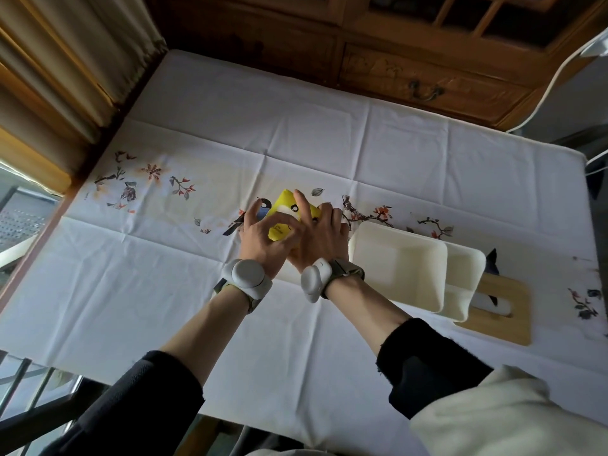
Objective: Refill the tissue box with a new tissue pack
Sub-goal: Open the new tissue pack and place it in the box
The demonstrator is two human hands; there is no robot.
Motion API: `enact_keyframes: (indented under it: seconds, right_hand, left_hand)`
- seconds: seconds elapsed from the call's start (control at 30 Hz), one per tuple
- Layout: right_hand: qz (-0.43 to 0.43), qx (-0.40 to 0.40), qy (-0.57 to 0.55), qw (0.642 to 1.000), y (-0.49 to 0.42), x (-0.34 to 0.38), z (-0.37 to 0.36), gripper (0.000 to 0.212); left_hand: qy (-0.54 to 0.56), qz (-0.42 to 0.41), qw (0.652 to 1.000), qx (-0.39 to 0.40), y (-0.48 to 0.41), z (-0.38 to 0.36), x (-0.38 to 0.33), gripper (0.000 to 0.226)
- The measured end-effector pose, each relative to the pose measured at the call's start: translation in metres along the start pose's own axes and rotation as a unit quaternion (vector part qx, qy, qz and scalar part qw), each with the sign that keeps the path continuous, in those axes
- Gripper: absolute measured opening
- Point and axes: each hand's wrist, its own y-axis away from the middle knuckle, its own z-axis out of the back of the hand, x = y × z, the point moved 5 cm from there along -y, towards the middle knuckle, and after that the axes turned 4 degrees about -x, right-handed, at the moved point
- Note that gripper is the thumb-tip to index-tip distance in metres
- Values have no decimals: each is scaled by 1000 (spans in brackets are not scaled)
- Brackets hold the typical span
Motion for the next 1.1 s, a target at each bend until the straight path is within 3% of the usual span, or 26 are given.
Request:
enact_keyframes:
  seconds: [0.1, 0.2, 0.47, 0.63, 0.9, 1.1]
  right_hand:
    - [-12, -1, -34, 999, 1, -1, 5, 72]
    - [-8, -4, -47, 999, 2, 0, 9, 70]
    - [17, 11, -213, 977, 2, 1, 11, 51]
    - [54, 18, -260, 964, -3, 2, 14, 36]
    - [53, -109, -243, 962, -8, 0, 32, 9]
    - [42, -110, -259, 959, -15, -18, 39, 9]
  left_hand:
    - [61, 47, 997, 0, 0, -3, 7, 15]
    - [142, 72, 987, -7, 0, -5, 11, 8]
    - [141, 89, 985, -32, -7, 3, 17, 13]
    - [183, 93, 977, -55, -7, 9, 17, 10]
    - [249, 140, 956, -59, -9, 6, 19, 12]
    - [262, 150, 949, -94, -14, 8, 21, 12]
